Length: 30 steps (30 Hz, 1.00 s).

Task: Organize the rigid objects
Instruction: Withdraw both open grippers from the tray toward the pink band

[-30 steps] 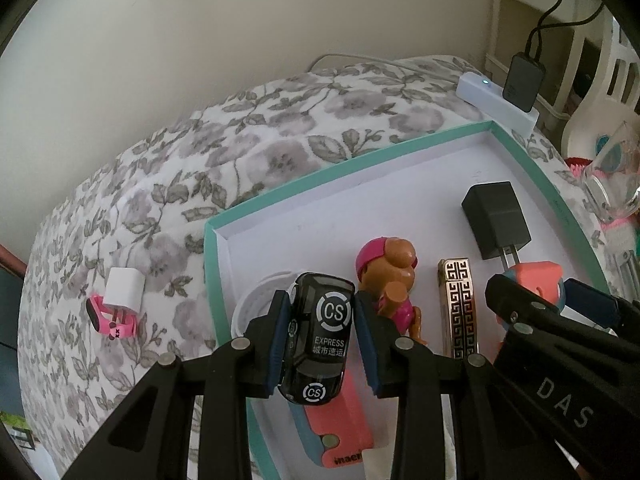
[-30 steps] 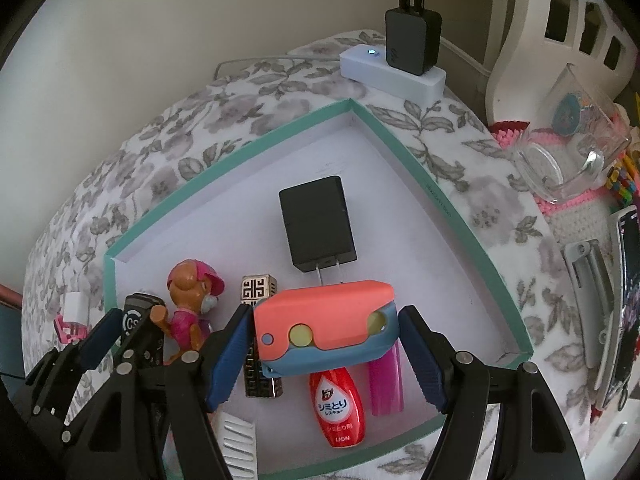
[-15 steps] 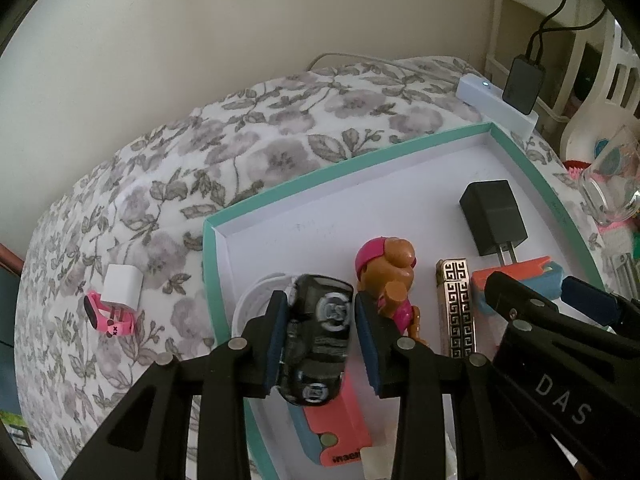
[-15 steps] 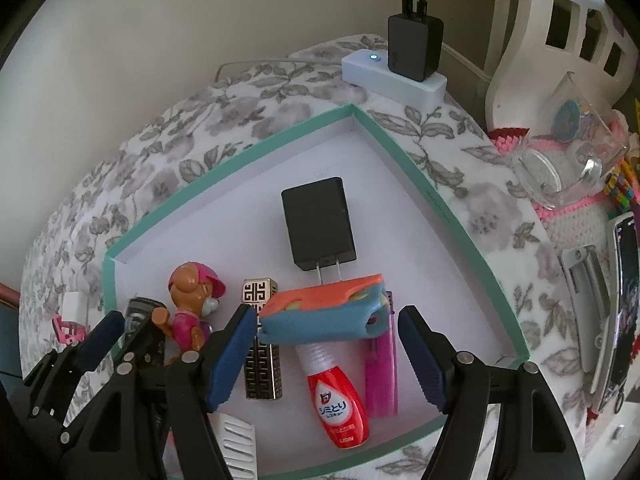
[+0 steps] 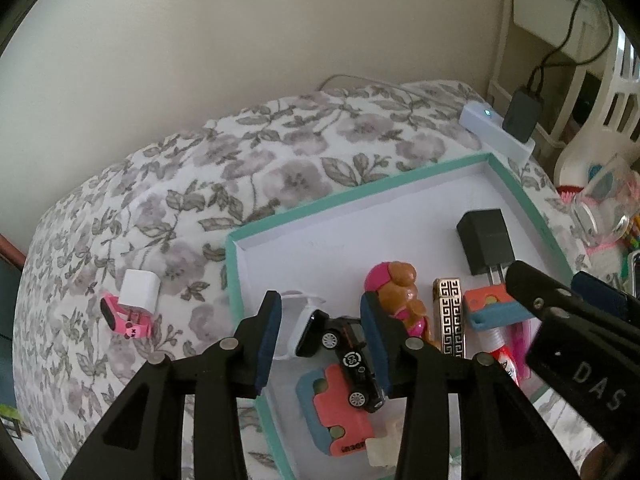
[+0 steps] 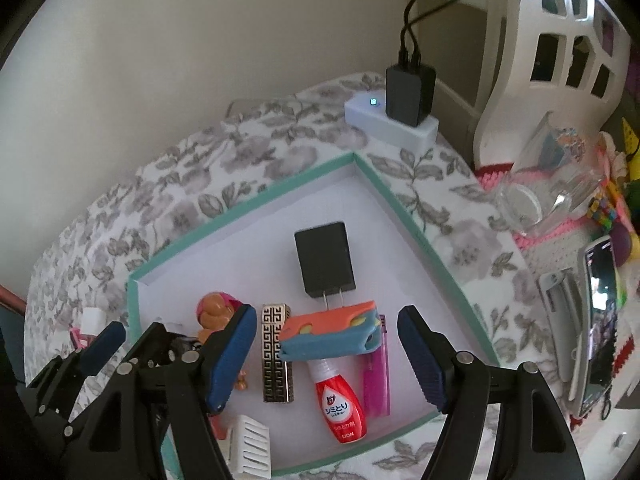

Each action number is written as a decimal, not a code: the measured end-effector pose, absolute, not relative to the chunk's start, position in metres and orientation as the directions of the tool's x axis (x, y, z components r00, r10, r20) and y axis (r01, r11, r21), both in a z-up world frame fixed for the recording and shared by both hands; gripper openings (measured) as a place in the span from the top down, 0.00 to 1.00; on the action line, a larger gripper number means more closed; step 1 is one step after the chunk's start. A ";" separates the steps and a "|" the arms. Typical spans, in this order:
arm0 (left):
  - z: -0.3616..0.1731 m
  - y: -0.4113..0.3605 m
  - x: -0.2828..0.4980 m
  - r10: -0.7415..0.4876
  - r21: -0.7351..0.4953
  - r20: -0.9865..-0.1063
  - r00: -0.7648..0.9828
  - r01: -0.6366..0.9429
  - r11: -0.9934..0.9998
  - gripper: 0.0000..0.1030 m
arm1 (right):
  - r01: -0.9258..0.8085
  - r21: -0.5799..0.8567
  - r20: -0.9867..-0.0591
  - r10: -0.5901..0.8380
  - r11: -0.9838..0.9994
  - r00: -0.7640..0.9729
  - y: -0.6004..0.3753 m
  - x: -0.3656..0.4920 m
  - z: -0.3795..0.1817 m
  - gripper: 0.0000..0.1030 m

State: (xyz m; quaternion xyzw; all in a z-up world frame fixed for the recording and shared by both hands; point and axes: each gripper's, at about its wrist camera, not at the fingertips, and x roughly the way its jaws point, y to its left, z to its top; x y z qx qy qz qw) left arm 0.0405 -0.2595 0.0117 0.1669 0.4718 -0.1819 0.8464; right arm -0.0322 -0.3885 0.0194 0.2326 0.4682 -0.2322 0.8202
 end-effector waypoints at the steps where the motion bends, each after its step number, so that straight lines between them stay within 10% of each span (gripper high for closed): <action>1: 0.015 -0.257 0.041 -0.153 0.107 -0.857 0.492 0.460 0.882 0.59 | 0.599 0.165 -0.872 -0.168 0.784 0.460 -0.389 -0.033 0.023 0.26; 30: 0.031 -0.181 0.074 -0.060 0.016 -0.881 0.470 0.156 0.988 0.19 | 0.530 0.125 -0.867 -0.167 0.839 0.469 -0.358 -0.024 0.032 0.20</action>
